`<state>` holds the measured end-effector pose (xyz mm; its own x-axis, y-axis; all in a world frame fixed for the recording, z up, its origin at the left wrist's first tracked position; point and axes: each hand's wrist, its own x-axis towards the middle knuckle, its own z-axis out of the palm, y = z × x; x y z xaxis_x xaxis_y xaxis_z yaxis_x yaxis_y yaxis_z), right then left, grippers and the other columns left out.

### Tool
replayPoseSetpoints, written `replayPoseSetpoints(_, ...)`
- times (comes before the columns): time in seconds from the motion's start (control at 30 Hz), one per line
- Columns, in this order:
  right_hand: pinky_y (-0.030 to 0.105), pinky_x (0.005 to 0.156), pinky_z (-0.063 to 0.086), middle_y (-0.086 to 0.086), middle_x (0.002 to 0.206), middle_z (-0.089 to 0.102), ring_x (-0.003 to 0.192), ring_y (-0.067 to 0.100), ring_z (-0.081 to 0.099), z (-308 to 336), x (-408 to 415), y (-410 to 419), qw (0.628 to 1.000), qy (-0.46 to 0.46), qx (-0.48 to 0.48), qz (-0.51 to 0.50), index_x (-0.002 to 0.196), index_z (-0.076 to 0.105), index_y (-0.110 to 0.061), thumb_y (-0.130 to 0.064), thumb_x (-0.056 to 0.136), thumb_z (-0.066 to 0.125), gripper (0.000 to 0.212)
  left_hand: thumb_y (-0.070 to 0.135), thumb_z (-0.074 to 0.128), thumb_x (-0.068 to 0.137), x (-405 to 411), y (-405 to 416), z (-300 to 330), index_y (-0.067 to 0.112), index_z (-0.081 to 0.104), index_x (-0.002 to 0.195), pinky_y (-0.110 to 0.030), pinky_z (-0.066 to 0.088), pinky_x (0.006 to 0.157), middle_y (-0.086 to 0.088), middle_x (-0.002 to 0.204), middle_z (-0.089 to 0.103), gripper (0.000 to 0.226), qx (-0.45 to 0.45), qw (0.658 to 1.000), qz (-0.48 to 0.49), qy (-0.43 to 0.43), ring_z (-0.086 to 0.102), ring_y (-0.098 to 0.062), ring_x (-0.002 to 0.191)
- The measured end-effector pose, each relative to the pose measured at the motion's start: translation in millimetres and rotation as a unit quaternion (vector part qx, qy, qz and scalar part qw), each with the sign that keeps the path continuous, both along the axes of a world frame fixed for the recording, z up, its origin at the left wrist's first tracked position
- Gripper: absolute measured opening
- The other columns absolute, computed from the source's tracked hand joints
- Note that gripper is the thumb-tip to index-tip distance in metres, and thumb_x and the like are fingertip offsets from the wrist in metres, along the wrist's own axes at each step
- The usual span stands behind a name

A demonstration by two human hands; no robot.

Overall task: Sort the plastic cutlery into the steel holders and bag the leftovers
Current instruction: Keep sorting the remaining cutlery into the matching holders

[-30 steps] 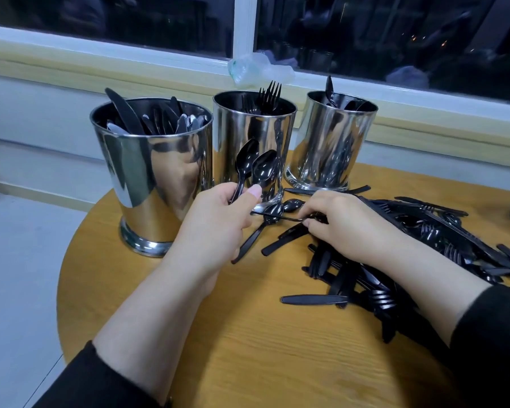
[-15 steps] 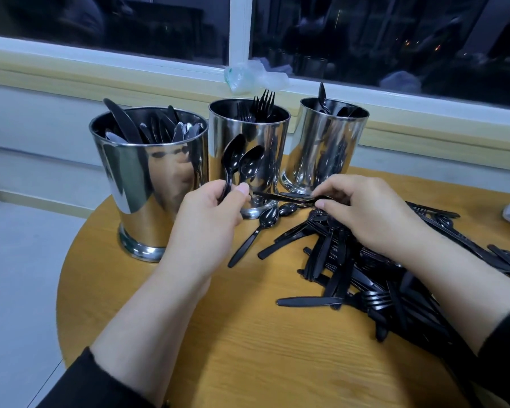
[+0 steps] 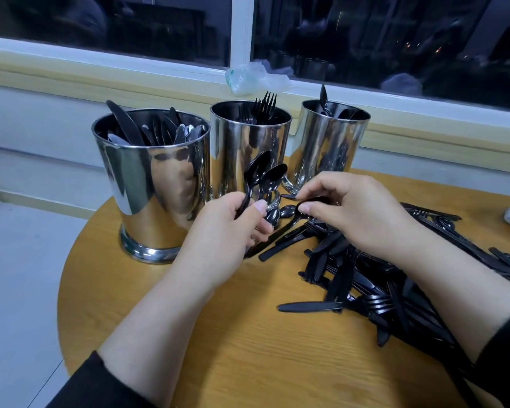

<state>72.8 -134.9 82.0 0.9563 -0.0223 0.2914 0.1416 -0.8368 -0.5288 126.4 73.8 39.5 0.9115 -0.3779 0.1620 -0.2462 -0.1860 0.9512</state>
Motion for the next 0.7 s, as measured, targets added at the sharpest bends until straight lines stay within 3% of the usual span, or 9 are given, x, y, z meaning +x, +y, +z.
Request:
replayPoseSetpoints(0.17, 0.012, 0.058, 0.044, -0.018, 0.078, 0.069, 0.067, 0.001, 0.06, 9.8, 5.3, 6.9, 1.0, -0.003, 0.018, 0.002, 0.084, 0.07, -0.039, -0.038, 0.088, 0.076, 0.008, 0.033, 0.055, 0.105, 2.0, 2.3, -3.2, 0.02, 0.071, 0.091, -0.042, 0.059, 0.086, 0.007, 0.089, 0.077, 0.025, 0.016, 1.0, -0.002, -0.013, 0.073, -0.009, 0.085)
replayPoseSetpoints(0.23, 0.017, 0.059, 0.047, -0.016, 0.078, 0.071, 0.069, 0.005, 0.063, 12.0, 9.2, 11.5, 1.0, -0.005, 0.026, 0.003, 0.084, 0.07, -0.038, -0.038, 0.088, 0.076, 0.007, 0.033, 0.054, 0.106, -1.3, 1.8, -0.6, 0.016, 0.067, 0.098, -0.037, 0.057, 0.07, -0.001, 0.085, 0.077, 0.023, -0.029, 0.996, -0.049, 0.066, 0.071, -0.018, 0.071)
replayPoseSetpoints(0.3, 0.02, 0.063, 0.049, -0.012, 0.08, 0.071, 0.072, 0.007, 0.064, 12.1, 13.6, 17.2, 0.999, -0.01, 0.035, 0.001, 0.086, 0.071, -0.037, -0.038, 0.088, 0.076, 0.006, 0.037, 0.051, 0.107, -4.0, 1.6, 0.9, 0.01, 0.06, 0.103, -0.027, 0.041, 0.047, 0.0, 0.07, 0.065, 0.029, -0.012, 0.993, -0.076, 0.094, 0.051, -0.016, 0.052)
replayPoseSetpoints(0.37, 0.016, 0.064, 0.049, -0.009, 0.082, 0.07, 0.074, 0.003, 0.062, 10.0, 20.2, 19.7, 0.998, -0.032, 0.059, -0.009, 0.09, 0.071, -0.035, -0.039, 0.09, 0.073, 0.005, 0.039, 0.05, 0.107, -3.8, 2.1, -0.6, 0.003, 0.056, 0.11, -0.022, 0.027, 0.041, 0.003, 0.066, 0.047, 0.037, -0.014, 0.992, -0.07, 0.105, 0.033, -0.011, 0.049)
replayPoseSetpoints(0.47, 0.023, 0.065, 0.049, -0.007, 0.085, 0.069, 0.074, 0.007, 0.063, 3.0, 34.1, 11.4, 0.99, -0.06, 0.091, -0.091, 0.091, 0.069, -0.031, -0.044, 0.097, 0.062, 0.016, 0.037, 0.053, 0.106, 0.1, 4.7, -0.9, -0.006, 0.053, 0.116, -0.02, 0.022, 0.04, -0.001, 0.07, 0.037, 0.045, -0.056, 0.99, -0.04, 0.122, 0.025, -0.01, 0.049)
replayPoseSetpoints(0.57, 0.021, 0.062, 0.045, -0.013, 0.096, 0.067, 0.079, 0.009, 0.064, -9.3, 48.8, 3.4, 0.99, 0.07, -0.044, -0.112, 0.102, 0.069, -0.029, -0.046, 0.097, 0.061, 0.019, 0.036, 0.055, 0.105, 0.9, 5.9, -0.6, -0.004, 0.056, 0.107, -0.02, 0.023, 0.039, -0.003, 0.07, 0.041, 0.04, -0.069, 0.99, -0.028, 0.122, 0.026, -0.01, 0.047)
replayPoseSetpoints(0.63, 0.023, 0.072, 0.044, -0.009, 0.111, 0.066, 0.093, 0.013, 0.063, -16.9, 56.9, 8.0, 0.975, 0.154, -0.145, -0.075, 0.122, 0.066, -0.027, -0.048, 0.095, 0.064, 0.034, 0.036, 0.054, 0.106, 1.5, 6.3, -0.7, -0.001, 0.056, 0.102, -0.021, 0.024, 0.038, -0.002, 0.067, 0.049, 0.037, -0.064, 0.991, -0.023, 0.118, 0.028, -0.01, 0.044)
replayPoseSetpoints(0.7, 0.027, 0.078, 0.043, -0.002, 0.119, 0.065, 0.101, 0.017, 0.06, -21.7, 64.3, 15.1, 0.965, 0.165, -0.191, -0.067, 0.132, 0.063, -0.023, -0.049, 0.095, 0.064, 0.046, 0.037, 0.052, 0.106, 2.0, 6.8, -1.3, -0.003, 0.053, 0.102, -0.021, 0.025, 0.038, -0.001, 0.063, 0.048, 0.04, -0.052, 0.993, -0.019, 0.107, 0.029, -0.011, 0.043)
